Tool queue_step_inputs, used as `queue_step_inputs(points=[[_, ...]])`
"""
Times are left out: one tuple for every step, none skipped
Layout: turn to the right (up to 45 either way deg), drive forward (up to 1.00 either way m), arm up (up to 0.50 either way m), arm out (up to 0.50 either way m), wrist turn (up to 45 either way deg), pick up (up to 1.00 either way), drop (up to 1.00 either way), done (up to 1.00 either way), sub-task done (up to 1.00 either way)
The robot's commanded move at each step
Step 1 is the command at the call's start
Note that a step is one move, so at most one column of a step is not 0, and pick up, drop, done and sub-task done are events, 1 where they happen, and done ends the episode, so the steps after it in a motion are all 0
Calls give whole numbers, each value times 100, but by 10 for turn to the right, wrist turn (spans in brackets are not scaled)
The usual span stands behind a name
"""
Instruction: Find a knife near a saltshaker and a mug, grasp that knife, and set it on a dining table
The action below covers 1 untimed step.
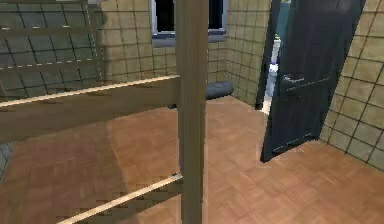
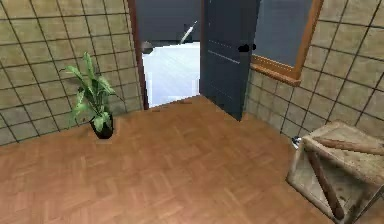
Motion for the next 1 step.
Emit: queue_step_inputs(points=[[450,0,0,0,0,0,0,0,0]])
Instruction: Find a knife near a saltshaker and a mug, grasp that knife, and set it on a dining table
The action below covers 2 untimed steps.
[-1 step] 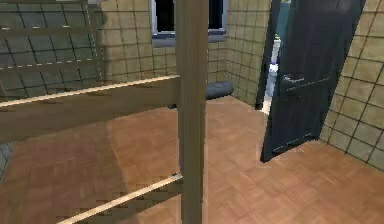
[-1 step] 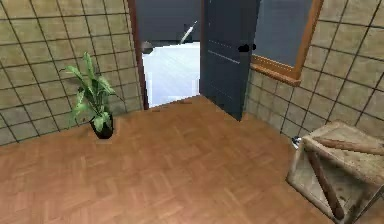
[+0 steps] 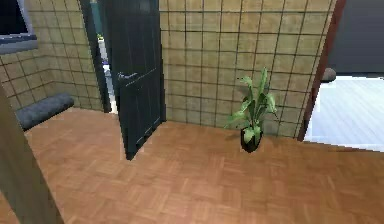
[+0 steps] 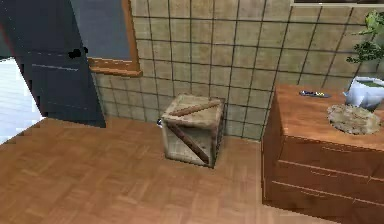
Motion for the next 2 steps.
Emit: queue_step_inputs(points=[[90,0,0,0,0,0,0,0,0],[0,60,0,0,0,0,0,0,0]])
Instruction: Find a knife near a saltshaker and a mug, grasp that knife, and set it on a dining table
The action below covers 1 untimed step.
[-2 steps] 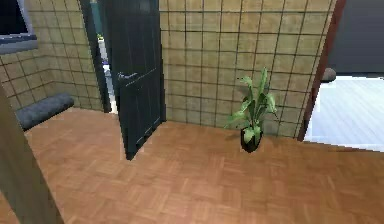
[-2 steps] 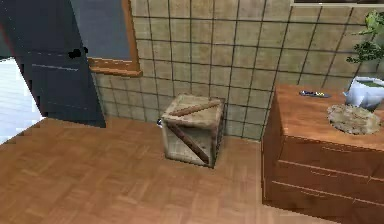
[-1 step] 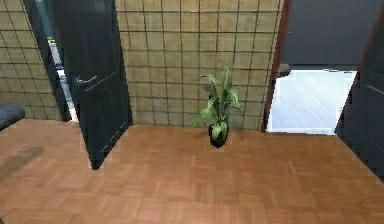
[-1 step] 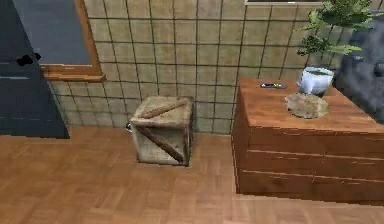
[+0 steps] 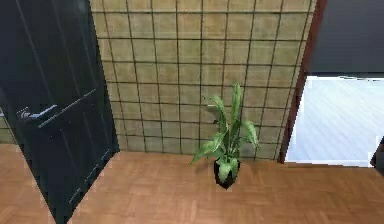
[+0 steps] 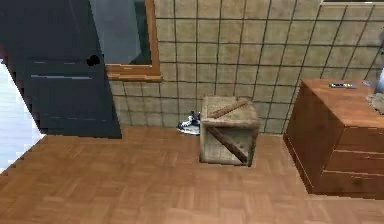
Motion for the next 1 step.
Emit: queue_step_inputs(points=[[-450,0,0,0,0,0,0,0,0]])
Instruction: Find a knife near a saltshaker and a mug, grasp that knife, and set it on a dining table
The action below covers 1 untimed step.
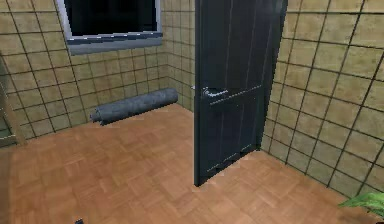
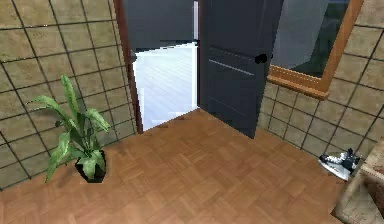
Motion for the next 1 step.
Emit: queue_step_inputs(points=[[-90,0,0,0,0,0,0,0,0]])
